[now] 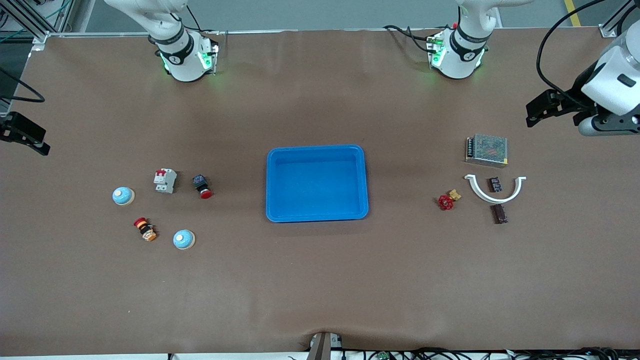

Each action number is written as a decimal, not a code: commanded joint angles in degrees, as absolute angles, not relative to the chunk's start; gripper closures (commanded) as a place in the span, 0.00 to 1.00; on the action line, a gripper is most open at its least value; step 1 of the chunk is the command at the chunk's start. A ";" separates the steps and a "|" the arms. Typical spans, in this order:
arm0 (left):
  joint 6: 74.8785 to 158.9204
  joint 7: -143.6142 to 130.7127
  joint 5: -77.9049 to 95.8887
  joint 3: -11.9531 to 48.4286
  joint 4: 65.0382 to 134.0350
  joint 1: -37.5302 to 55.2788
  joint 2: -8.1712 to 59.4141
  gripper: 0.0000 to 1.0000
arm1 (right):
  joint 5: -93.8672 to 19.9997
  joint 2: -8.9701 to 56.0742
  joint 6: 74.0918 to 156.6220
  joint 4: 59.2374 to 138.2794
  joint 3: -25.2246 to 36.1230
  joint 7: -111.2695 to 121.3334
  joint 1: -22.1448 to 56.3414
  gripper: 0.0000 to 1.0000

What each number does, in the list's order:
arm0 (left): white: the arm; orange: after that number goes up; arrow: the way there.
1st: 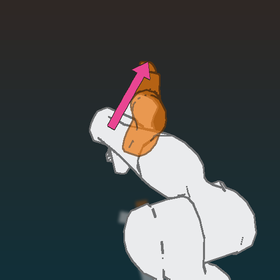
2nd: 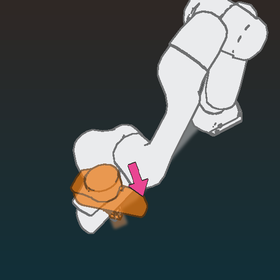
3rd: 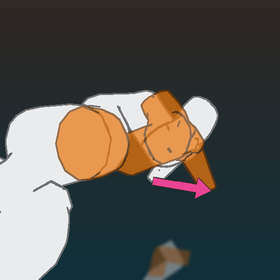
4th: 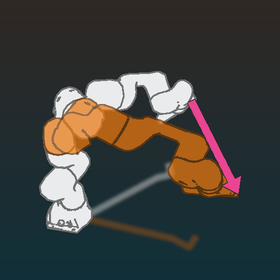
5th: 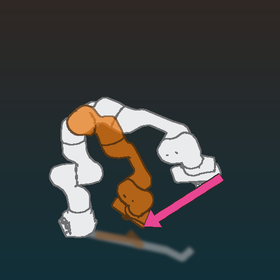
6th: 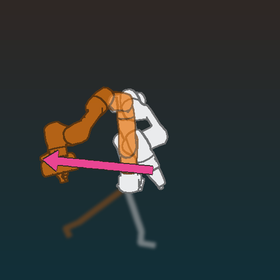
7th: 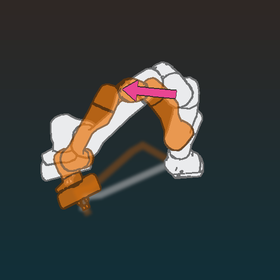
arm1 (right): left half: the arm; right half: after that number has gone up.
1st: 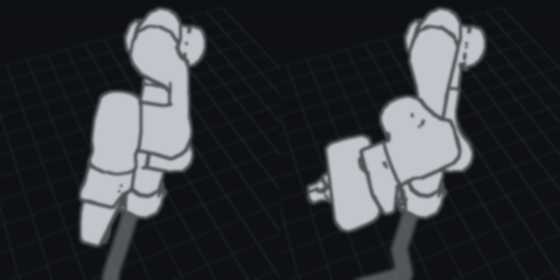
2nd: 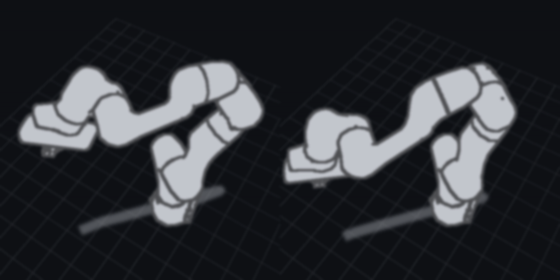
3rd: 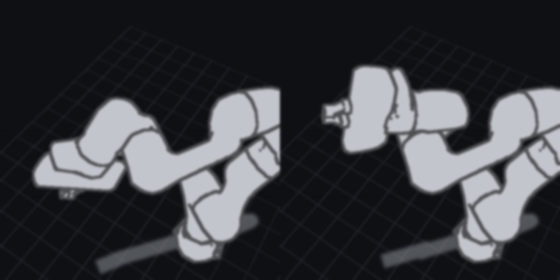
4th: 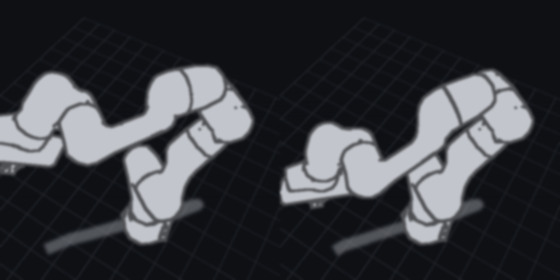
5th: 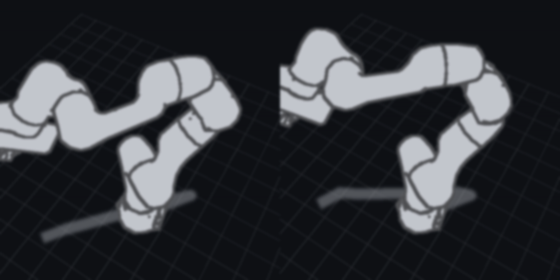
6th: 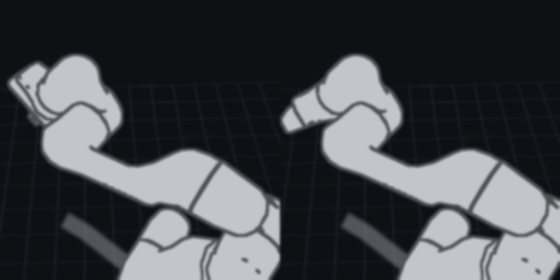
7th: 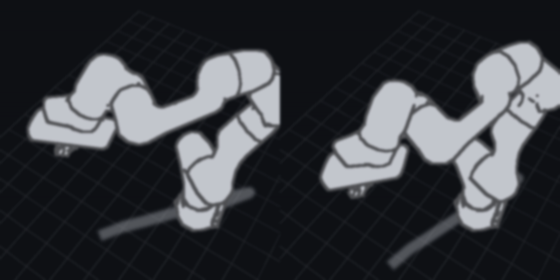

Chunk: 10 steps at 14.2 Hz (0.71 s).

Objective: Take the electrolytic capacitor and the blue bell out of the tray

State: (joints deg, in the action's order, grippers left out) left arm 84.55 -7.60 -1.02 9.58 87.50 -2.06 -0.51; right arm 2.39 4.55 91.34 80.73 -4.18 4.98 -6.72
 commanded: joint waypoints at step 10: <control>84.20 -5.71 0.00 9.49 88.68 -2.11 -3.43 0.00 | -3.25 4.04 89.91 81.91 -4.75 4.57 -8.61 0.00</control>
State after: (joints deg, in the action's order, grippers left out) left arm 84.28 -7.06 -0.99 9.59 87.75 -2.04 -2.17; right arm -2.11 4.60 90.11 81.34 -4.07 4.82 -7.53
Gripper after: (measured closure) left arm 0.000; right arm 0.000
